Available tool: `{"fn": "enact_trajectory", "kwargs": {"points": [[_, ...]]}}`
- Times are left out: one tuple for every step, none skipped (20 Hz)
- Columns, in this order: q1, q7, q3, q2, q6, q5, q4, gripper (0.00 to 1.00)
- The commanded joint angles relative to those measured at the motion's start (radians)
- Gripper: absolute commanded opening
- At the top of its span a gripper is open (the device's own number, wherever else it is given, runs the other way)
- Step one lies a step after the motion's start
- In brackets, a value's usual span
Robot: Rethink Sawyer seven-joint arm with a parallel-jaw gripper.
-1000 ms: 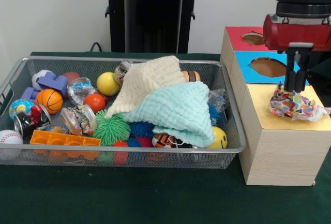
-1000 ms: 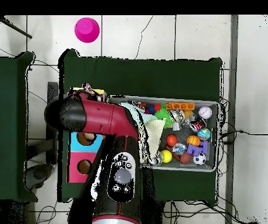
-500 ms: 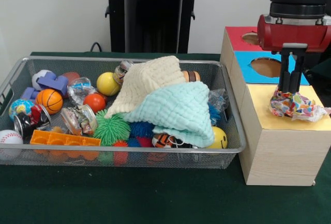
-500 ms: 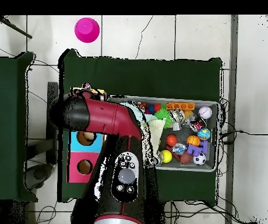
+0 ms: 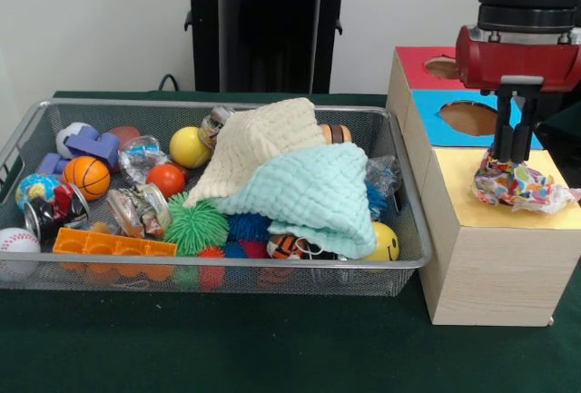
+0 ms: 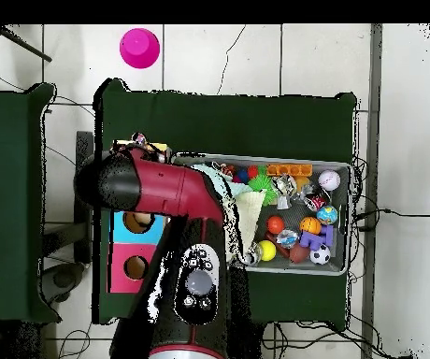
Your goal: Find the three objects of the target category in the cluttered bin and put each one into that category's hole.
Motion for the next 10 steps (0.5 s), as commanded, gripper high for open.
{"fn": "enact_trajectory", "kwargs": {"points": [[0.003, 0.201, 0.011, 0.067, -0.008, -0.015, 0.057, 0.0], [0.002, 0.199, 0.014, 0.067, -0.01, -0.014, 0.058, 0.0], [0.002, 0.199, 0.015, 0.066, -0.01, -0.013, 0.06, 0.0], [0.002, 0.199, 0.015, 0.066, -0.007, -0.012, 0.06, 0.0], [0.001, 0.196, 0.015, 0.066, -0.007, -0.013, 0.059, 0.0], [0.0, 0.194, 0.016, 0.067, -0.008, -0.014, 0.059, 0.0], [0.0, 0.192, 0.017, 0.068, -0.008, -0.015, 0.059, 0.0], [-0.001, 0.188, 0.016, 0.071, -0.007, -0.018, 0.057, 0.0], [-0.004, 0.184, 0.019, 0.072, -0.013, -0.02, 0.061, 0.0], [-0.007, 0.179, 0.022, 0.074, -0.02, -0.023, 0.063, 0.0]]}}
